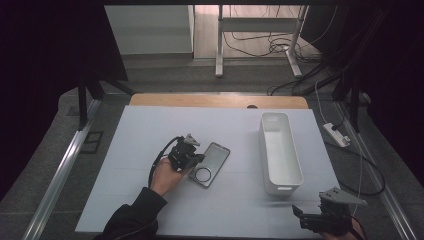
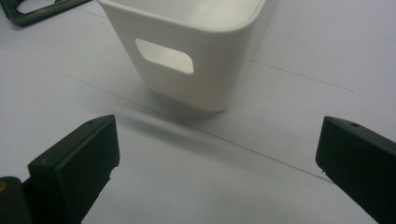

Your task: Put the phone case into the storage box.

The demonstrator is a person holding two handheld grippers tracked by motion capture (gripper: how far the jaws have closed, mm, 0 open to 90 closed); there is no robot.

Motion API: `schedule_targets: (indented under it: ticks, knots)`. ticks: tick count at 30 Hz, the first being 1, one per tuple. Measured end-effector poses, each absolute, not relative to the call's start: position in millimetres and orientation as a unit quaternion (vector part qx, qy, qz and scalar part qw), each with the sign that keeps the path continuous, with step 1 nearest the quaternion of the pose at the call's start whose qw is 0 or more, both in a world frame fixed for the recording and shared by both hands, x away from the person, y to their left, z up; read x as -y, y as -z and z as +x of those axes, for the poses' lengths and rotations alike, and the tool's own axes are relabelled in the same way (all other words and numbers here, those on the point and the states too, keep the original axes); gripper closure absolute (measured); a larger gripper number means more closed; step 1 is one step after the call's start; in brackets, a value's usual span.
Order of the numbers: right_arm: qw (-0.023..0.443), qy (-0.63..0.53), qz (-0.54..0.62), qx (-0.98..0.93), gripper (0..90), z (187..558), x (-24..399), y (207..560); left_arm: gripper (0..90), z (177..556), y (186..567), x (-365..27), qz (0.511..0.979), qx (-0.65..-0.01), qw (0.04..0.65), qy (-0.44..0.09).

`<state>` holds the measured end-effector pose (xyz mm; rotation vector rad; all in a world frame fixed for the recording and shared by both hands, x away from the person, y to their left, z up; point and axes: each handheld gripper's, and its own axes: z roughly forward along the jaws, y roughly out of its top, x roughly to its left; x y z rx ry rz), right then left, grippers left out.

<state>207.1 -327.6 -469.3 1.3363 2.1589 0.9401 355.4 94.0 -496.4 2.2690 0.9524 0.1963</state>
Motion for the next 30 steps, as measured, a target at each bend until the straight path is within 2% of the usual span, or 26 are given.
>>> schedule_targets:
  ticks: [16, 30]
  knots:
    - [0.215, -0.339, 0.478, -0.781, 0.0, 206.6, 327.3, 469.0, 88.9, 353.0, 519.5, -92.4, 0.876, -0.368, 0.302, -0.078]
    - [0.213, -0.338, 0.476, -0.783, 0.1, 206.9, 326.9, 469.3, 89.0, 349.0, 521.8, -99.8, 0.871, -0.386, 0.295, -0.068]
